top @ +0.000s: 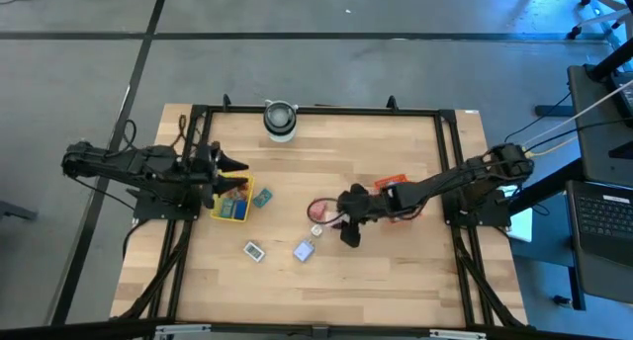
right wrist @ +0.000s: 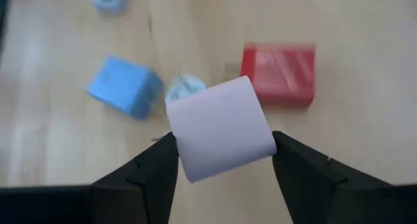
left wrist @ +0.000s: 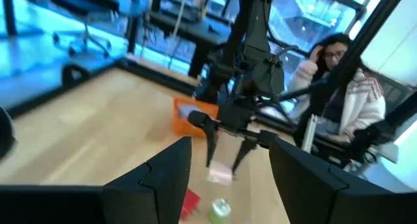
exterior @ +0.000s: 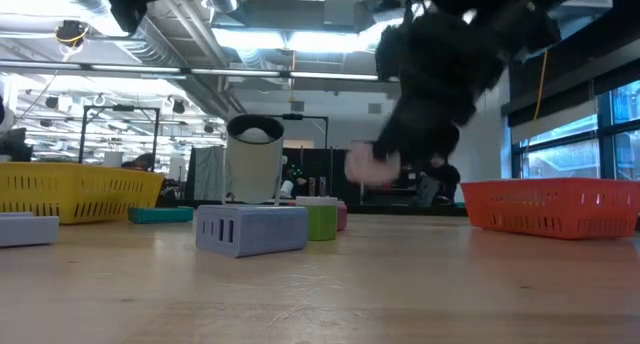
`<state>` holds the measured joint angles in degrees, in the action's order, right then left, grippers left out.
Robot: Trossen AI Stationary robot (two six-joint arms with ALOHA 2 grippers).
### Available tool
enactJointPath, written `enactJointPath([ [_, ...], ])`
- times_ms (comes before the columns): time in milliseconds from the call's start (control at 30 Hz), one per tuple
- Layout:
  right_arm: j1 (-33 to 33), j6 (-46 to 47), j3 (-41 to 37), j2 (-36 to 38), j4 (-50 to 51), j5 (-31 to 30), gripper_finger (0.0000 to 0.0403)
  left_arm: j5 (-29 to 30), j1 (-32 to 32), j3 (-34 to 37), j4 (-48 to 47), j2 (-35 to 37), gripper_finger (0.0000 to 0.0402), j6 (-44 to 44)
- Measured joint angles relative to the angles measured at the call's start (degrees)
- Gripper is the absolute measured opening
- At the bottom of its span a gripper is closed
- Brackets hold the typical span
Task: Pick & Place Office items
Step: Put the white charger adapter into the orange basket
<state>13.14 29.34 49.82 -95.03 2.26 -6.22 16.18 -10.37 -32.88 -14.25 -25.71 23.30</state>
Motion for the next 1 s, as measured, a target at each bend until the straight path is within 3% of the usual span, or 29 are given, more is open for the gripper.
enactJointPath([
  [433, -7.5, -9.1, 0.0, 22.3, 9.4, -9.0, 0.0219, 1.3, 0.0, -0.1, 3.0, 6.8, 0.0203, -9.1],
  [600, -8.8, -11.8, -0.4, 32.8, 17.0, -17.3, 0.0219, 1.2, 0.0, -0.1, 3.4, 8.3, 0.0203, -10.6],
  [833, -9.7, -8.1, -10.0, 47.9, 16.6, -18.7, 0.0219, 2.1, 0.0, 0.4, 4.5, 8.5, 0.0203, -12.0],
  [1000, -9.6, -5.2, -18.7, 56.5, 8.9, -17.0, 0.0219, 2.2, 0.0, 2.7, 11.5, 8.5, 0.0203, -16.1],
])
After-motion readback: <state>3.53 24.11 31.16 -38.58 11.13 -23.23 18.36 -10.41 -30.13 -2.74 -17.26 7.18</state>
